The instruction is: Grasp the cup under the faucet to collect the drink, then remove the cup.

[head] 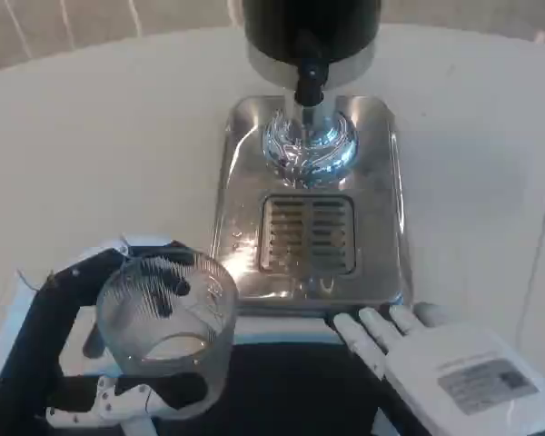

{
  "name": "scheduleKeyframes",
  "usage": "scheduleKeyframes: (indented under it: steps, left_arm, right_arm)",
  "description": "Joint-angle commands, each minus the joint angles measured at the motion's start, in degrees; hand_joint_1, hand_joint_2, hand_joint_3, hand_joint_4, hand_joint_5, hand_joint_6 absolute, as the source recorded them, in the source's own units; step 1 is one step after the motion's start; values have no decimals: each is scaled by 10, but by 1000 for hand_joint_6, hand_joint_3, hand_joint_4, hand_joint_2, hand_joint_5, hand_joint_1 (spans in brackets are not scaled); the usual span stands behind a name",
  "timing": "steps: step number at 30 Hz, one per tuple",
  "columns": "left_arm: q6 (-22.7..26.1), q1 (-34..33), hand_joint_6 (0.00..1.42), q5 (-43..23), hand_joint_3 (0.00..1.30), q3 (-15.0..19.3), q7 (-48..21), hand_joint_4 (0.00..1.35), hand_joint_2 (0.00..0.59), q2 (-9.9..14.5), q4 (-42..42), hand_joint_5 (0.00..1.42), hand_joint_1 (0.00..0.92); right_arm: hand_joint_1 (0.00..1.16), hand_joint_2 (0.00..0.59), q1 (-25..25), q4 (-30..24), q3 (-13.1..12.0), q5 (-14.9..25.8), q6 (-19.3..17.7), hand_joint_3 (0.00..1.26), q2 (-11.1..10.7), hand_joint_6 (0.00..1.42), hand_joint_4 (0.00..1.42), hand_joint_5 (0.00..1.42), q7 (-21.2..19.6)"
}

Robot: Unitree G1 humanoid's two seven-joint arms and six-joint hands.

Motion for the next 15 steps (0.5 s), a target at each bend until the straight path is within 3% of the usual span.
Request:
scheduleKeyframes:
  steps: [1, 15]
  left_arm:
    - [-16, 1, 1424, -5, 972, 1, 3, 1166, 0, -1, -10, 1403, 618]
    - [-14, -3, 1424, -6, 972, -1, 2, 1166, 0, 0, -7, 1403, 618]
  right_arm:
    - [323, 469, 3, -5, -2, -3, -11, 0, 6, 0, 0, 0, 7]
    - [320, 469, 4, -5, -7, -2, -17, 0, 14, 0, 0, 0, 10]
